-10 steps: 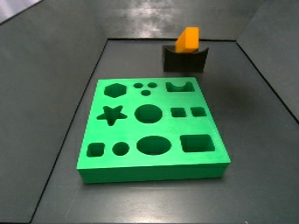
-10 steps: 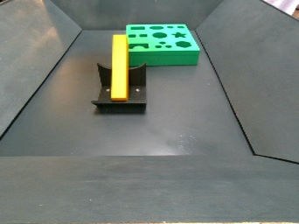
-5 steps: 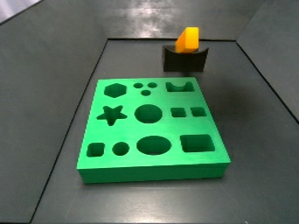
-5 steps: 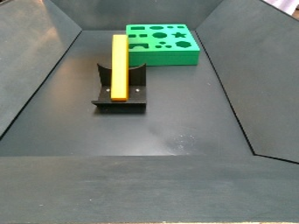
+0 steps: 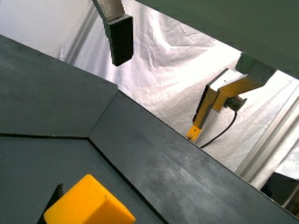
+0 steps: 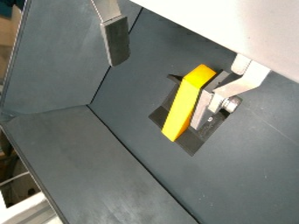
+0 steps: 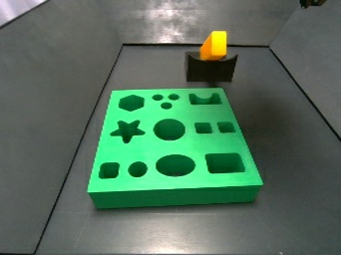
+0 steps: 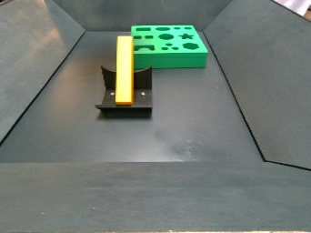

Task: Pick up the rectangle object. Move up. Place the rectangle object on the fixture. Regrasp the rectangle object. Move to above the board. Insert the rectangle object.
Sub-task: Regrasp the rectangle object.

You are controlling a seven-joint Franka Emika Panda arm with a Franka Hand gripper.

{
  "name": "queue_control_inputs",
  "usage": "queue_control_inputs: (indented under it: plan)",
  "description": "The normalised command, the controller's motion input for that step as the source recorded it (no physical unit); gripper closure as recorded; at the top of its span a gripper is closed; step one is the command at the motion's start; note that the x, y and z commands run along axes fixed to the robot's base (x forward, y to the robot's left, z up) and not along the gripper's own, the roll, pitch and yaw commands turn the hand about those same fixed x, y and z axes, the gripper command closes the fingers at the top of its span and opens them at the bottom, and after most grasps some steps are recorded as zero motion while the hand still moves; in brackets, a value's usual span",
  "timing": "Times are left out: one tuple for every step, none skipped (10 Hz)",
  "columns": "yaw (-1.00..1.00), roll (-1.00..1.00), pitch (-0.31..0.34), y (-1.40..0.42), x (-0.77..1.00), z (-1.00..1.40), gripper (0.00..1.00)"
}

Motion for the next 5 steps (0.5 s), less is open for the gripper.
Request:
queue_control_inputs:
  plan:
    - [0.2,0.12,-0.157,0.05,0.03,-1.0,0.0]
    - [0.14,0.11,-0.183,0.05,0.04,-1.0,0.0]
    - [0.1,0.1,-0.201,0.05,0.04,-1.0,0.0]
    - [0.03,0.07,-0.212,0.04,0.05,-1.0,0.0]
    - [-0.01,0.07,-0.213,0.04,0.04,-1.0,0.0]
